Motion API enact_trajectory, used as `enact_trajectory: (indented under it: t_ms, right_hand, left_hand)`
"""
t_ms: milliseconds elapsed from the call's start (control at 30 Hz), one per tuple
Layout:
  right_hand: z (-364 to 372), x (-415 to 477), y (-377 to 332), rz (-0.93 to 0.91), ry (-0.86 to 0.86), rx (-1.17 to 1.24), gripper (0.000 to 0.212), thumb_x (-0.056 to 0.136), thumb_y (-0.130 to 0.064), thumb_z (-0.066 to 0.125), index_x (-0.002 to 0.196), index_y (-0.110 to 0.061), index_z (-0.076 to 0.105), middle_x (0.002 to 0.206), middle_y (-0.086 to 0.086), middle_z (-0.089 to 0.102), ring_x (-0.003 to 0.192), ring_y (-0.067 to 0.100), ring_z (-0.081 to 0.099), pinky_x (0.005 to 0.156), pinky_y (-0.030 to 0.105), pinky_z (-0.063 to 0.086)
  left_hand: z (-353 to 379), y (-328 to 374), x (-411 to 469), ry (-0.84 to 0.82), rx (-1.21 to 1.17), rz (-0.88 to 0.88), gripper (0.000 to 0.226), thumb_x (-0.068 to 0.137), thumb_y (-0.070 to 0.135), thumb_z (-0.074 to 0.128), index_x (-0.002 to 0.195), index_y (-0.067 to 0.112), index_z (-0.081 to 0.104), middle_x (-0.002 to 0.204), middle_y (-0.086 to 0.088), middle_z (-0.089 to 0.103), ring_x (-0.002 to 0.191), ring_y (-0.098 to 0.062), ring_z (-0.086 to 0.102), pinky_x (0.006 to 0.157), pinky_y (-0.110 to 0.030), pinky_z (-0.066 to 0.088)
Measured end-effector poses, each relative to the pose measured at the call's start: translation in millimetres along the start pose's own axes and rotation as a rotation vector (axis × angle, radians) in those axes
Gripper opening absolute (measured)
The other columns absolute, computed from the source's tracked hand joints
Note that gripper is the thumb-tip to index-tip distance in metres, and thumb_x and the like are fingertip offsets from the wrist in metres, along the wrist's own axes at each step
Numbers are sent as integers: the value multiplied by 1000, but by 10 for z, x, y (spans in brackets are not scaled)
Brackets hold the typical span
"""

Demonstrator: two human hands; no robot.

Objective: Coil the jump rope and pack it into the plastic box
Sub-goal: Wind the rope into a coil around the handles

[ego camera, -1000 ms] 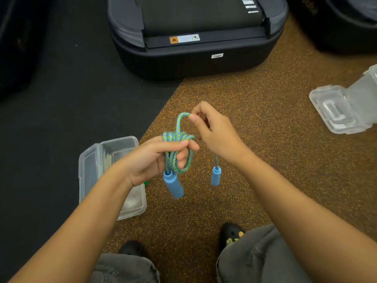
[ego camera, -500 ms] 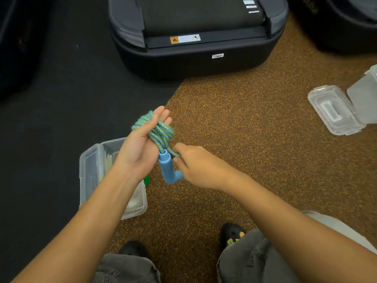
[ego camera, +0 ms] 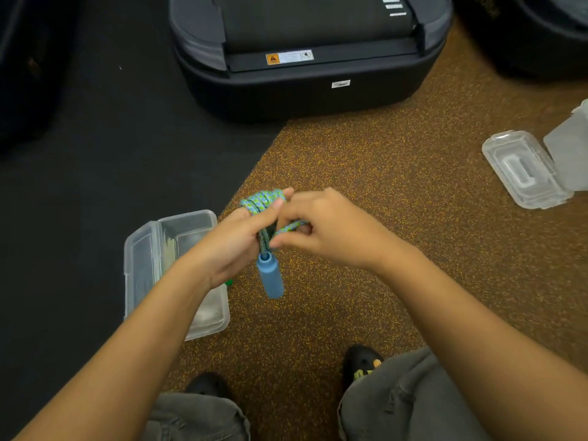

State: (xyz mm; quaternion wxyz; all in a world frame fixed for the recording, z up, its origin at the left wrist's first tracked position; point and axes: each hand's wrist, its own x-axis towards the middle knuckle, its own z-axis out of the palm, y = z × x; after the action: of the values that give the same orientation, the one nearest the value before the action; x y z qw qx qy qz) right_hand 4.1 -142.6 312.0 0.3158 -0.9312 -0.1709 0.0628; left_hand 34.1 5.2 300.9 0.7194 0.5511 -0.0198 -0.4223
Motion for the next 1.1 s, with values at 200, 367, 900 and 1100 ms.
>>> enact_trajectory:
  t_ms: [200, 367, 900, 1100]
  right_hand:
    - [-172, 6, 21, 54, 78, 73, 35, 64, -43, 72, 70, -24, 44, 54, -13, 46, 55, -3, 44, 63, 21, 28]
    - [-196, -8, 40, 83, 89, 303, 32, 70, -35, 75, 71, -15, 51, 53, 1, 51, 50, 6, 38, 51, 10, 33]
    - [99, 69, 52, 142, 13, 178, 15, 96, -13, 35, 103, -10, 48, 85, -1, 52, 76, 18, 49, 71, 33, 38]
    - [225, 68, 33, 185, -92, 101, 8, 96, -21, 40, 89, -18, 39, 92, 10, 55, 89, 30, 54, 72, 34, 36]
  left_hand:
    - [1, 9, -75, -274, 244, -61, 56, 73, 64, 46, 98, 18, 64, 79, 3, 70, 94, -12, 65, 84, -22, 51]
    - [-56, 35, -97, -291, 378, -53, 28, 70, 33, 76, 88, 14, 66, 58, 5, 62, 68, -8, 62, 75, -21, 51]
    - [-126, 87, -42, -87, -352, 178, 33, 64, 32, 68, 91, 13, 74, 41, 10, 44, 53, -3, 55, 61, -19, 52]
    - [-122, 102, -16, 45, -438, 203, 50, 80, 24, 49, 125, 3, 51, 62, 5, 50, 70, -8, 60, 75, -21, 53]
